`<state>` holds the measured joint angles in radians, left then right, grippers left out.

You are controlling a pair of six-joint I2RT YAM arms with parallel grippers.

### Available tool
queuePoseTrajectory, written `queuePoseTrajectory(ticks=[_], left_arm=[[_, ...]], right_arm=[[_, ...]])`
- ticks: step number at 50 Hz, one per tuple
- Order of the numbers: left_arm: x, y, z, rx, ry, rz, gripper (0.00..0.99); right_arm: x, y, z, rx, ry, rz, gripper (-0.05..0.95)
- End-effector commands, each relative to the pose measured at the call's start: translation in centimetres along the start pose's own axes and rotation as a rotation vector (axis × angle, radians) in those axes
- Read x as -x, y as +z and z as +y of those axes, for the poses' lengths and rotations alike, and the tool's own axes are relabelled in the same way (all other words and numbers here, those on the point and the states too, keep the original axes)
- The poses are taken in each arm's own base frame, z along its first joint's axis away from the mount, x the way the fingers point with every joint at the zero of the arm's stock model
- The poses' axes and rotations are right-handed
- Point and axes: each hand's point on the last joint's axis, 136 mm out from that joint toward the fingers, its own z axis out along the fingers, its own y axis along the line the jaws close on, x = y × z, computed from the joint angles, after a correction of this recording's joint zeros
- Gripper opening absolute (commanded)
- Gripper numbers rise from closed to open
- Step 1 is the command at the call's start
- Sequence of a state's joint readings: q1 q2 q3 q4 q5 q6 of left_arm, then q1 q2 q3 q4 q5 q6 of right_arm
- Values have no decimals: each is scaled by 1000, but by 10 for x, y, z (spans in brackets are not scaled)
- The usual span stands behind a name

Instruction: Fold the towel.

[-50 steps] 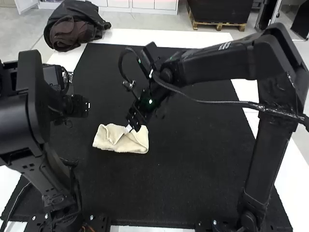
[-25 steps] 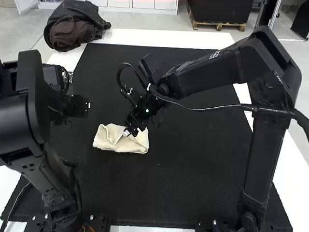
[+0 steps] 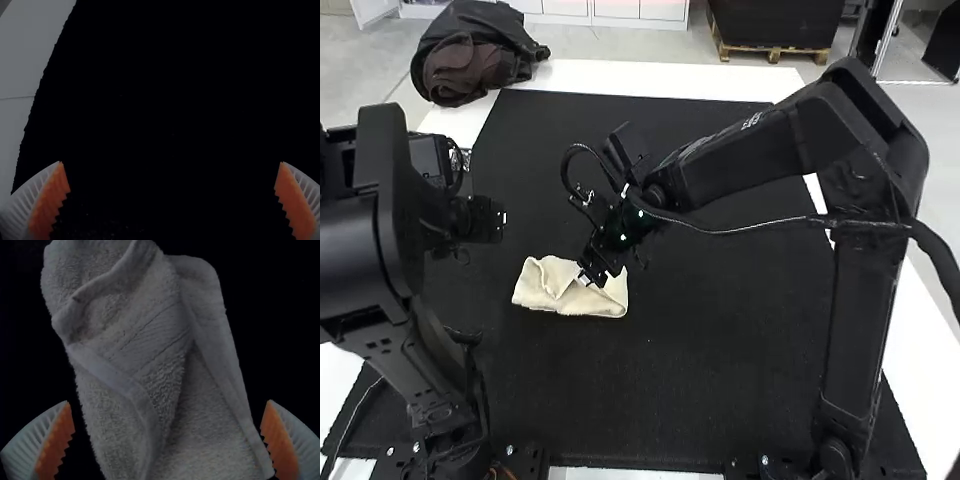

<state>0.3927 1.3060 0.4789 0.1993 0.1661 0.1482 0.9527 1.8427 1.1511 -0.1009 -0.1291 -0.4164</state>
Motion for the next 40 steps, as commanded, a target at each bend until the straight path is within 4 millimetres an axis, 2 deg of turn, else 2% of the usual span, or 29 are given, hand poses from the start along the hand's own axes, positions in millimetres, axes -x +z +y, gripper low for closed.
queuePoseTrajectory(ticks=[1, 16, 28, 40], left_arm=[[13, -6, 0, -5, -4, -44, 962], [13, -6, 0, -15, -9, -43, 962], [13, -6, -1, -16, -9, -45, 962], [12, -6, -1, -18, -10, -41, 962]], right_arm=[[-4, 4, 1, -15, -24, 10, 857], [-3, 12, -1, -35, -30, 0, 857], [0, 19, 7, -28, -44, -9, 856], [1, 25, 6, -33, -43, -22, 856]])
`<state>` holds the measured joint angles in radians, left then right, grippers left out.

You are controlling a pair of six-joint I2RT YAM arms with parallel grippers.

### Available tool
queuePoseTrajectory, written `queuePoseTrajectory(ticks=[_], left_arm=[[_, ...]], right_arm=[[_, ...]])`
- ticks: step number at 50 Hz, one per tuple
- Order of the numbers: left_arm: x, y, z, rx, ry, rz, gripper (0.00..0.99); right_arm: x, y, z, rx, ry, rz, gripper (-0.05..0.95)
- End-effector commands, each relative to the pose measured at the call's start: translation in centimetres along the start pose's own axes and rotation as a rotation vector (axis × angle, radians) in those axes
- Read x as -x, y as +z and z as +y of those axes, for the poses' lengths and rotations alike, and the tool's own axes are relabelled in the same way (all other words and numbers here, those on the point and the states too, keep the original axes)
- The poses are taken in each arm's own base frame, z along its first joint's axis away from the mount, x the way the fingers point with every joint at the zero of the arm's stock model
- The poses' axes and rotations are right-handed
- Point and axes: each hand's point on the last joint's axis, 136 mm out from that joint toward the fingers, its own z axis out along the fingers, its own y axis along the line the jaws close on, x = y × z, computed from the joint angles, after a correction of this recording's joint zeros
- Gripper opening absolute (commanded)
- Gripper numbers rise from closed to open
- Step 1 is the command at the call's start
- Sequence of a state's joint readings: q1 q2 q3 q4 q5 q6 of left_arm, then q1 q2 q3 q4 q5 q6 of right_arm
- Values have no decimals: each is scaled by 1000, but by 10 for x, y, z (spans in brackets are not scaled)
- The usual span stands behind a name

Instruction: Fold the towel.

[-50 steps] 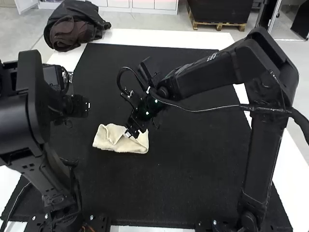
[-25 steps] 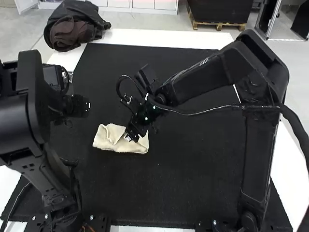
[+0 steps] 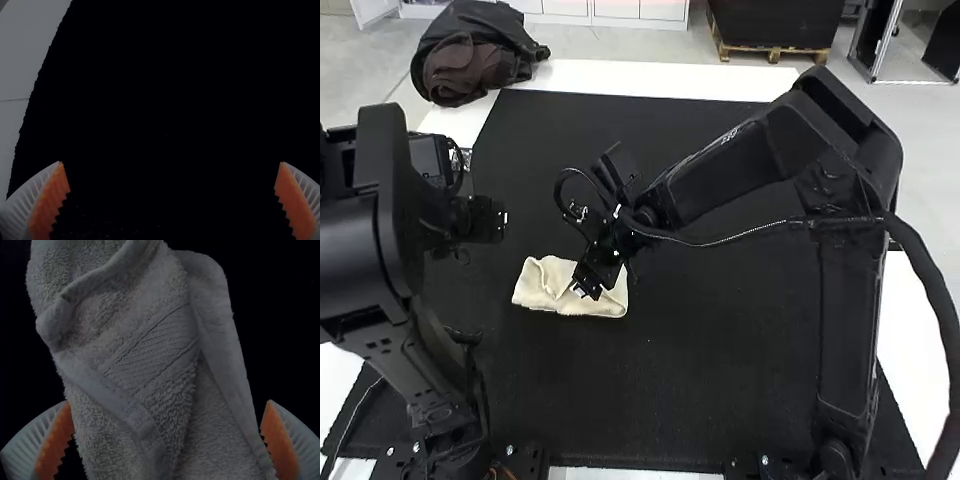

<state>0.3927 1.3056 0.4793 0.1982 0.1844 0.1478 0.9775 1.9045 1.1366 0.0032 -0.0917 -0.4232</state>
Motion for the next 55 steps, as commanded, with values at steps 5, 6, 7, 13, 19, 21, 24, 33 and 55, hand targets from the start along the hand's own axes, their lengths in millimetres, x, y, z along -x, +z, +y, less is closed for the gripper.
queuePoseTrajectory(ticks=[5, 6, 7, 13, 19, 21, 24, 33, 55], left_arm=[[12, -6, 2, 0, -9, -39, 962], [11, -6, 2, -1, -10, -37, 962], [11, -6, 2, -1, -10, -37, 962], [11, -6, 2, -1, -10, -37, 962], [11, -6, 2, -3, -12, -35, 962], [11, -6, 0, -9, -11, -35, 962], [10, -6, 1, -9, -12, -33, 962], [10, -6, -1, -21, -23, -33, 962], [5, -7, 7, -9, -57, -25, 962]], right_arm=[[1, 4, 3, -2, -13, -3, 856], [1, 5, 3, -3, -13, -2, 856], [0, 6, 3, -2, -13, -1, 856], [0, 9, 3, -5, -13, -3, 856], [-1, 12, 2, -9, -13, -5, 856], [-1, 13, 2, -12, -14, -9, 856], [-1, 14, 1, -17, -14, -9, 852], [4, 14, -1, -26, -20, -30, 546], [25, 13, 15, -9, -43, -92, -20]])
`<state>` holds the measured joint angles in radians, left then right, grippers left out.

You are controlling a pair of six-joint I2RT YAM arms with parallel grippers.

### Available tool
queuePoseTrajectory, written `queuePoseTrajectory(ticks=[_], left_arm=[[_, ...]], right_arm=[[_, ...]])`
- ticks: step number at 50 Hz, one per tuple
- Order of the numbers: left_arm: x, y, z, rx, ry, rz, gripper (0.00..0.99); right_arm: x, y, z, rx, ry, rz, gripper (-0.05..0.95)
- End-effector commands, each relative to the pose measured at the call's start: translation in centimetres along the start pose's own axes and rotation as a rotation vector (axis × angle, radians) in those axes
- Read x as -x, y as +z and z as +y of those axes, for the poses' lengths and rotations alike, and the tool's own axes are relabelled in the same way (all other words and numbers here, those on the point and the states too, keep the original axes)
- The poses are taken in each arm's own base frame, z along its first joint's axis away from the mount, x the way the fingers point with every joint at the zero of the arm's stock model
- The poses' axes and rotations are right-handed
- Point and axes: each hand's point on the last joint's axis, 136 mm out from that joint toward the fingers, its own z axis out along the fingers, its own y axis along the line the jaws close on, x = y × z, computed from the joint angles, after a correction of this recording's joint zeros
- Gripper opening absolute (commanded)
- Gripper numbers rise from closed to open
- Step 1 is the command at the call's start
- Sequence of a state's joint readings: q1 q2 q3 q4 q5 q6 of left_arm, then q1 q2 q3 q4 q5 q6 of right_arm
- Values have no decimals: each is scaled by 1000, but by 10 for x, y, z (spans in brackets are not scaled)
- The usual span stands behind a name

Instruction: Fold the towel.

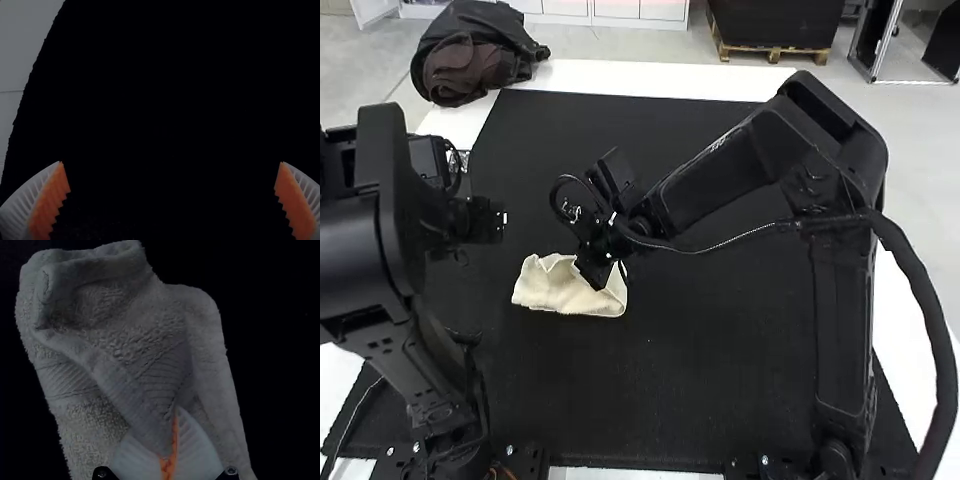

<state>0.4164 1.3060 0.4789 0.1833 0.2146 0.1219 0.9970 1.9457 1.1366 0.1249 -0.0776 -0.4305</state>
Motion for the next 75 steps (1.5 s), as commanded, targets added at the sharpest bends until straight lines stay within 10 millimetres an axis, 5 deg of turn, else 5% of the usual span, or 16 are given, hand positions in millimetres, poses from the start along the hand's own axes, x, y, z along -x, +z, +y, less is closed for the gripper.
queuePoseTrajectory(ticks=[1, 18, 25, 32, 35, 39, 45, 75], left_arm=[[9, -6, 6, 7, -15, -35, 962], [8, -7, 5, -1, -18, -31, 962], [7, -6, 5, -2, -19, -28, 962], [5, -6, 4, -3, -18, -20, 962], [4, -6, 4, -4, -18, -18, 962], [5, -7, 4, -4, -18, -19, 962], [8, -9, 5, 0, -15, -31, 962], [8, -9, 3, 0, -18, -33, 962]], right_arm=[[11, 1, 16, 23, -14, -21, -20], [33, 0, 41, 72, -20, -63, -20], [27, 6, 46, 82, -23, -46, -16], [21, 10, 45, 81, -9, -34, 297], [23, 9, 44, 80, 4, -37, 321], [26, 8, 42, 78, 25, -43, 569], [35, 5, 37, 68, 39, -59, 646], [65, -51, 17, 105, 113, -97, 677]])
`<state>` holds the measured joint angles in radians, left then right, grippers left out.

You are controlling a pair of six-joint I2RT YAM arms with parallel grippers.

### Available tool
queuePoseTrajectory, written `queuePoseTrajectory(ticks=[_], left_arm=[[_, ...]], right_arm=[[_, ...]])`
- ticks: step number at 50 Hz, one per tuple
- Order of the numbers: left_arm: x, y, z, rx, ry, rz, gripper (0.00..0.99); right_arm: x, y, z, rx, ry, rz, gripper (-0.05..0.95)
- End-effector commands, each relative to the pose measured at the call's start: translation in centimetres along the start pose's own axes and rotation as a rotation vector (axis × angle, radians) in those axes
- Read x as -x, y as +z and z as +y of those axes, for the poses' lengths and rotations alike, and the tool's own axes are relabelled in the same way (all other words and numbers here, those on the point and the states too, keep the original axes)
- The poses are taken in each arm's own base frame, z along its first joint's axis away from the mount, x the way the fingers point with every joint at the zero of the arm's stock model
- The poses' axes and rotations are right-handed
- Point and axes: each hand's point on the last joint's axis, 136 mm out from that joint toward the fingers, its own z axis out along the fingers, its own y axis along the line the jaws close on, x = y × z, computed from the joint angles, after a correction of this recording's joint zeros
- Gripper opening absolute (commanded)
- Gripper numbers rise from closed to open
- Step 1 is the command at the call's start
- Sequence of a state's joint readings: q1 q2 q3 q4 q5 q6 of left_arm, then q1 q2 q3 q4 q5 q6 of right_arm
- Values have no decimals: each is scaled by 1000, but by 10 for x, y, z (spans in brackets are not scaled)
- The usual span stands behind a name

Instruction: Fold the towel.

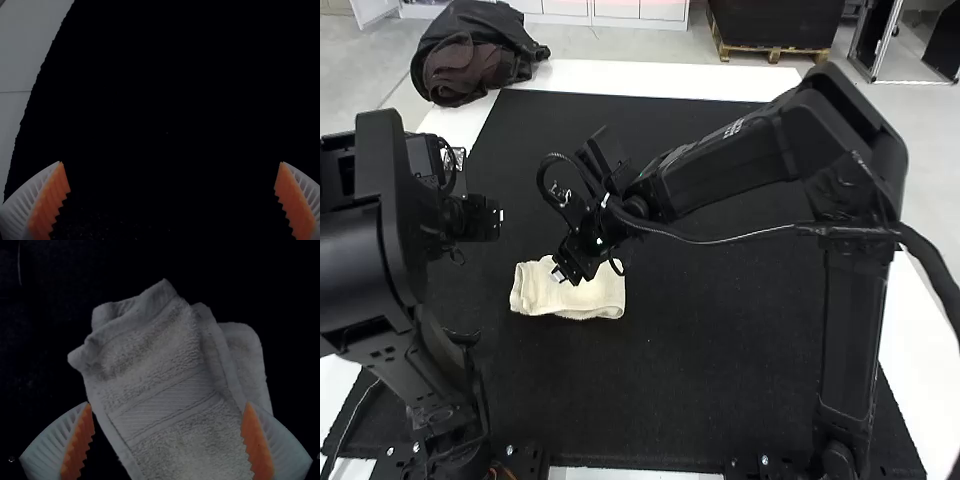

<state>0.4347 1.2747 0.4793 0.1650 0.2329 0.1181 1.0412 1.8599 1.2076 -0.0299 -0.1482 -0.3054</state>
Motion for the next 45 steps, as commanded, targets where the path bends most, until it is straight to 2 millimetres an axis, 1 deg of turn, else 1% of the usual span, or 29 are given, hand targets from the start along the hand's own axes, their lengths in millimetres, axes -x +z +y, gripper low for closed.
queuePoseTrajectory(ticks=[1, 4, 6, 10, 11, 13, 15, 20, 26, 30, 34, 42, 45], left_arm=[[3, -3, 0, 0, -7, -17, 962], [2, -3, 0, 2, -7, -15, 962], [1, -3, 0, 1, -8, -12, 962], [-3, -3, -1, -1, -10, -6, 962], [-4, -2, -1, 0, -11, -3, 962], [-5, -2, -2, -1, -11, -2, 962], [-6, -2, -2, -2, -10, 0, 962], [-7, -2, -2, -1, -11, 0, 962], [-6, -2, -2, 0, -10, -6, 962], [-4, -2, -1, 1, -9, -10, 962], [-3, -2, -1, 2, -8, -15, 962], [-1, -2, -2, 0, -6, -20, 962], [0, -3, -1, 2, -7, -23, 962]], right_arm=[[28, -21, -3, 11, 17, -70, 677], [30, -23, -2, 26, 32, -77, 675], [27, -22, -2, 34, 53, -72, 664], [25, -20, -3, 64, 79, -86, 438], [25, -19, -3, 81, 99, -97, 303], [25, -17, -1, 106, 117, -109, 123], [25, -16, 1, 128, 127, -117, -25], [19, -10, 13, 228, 193, -104, -21], [11, -6, 18, 287, 221, -90, -21], [6, -2, 21, 295, 224, -84, -21], [5, 2, 21, 294, 217, -100, -20], [-3, 15, 20, 295, 216, -102, -20], [-5, 19, 23, 309, 216, -100, -20]])
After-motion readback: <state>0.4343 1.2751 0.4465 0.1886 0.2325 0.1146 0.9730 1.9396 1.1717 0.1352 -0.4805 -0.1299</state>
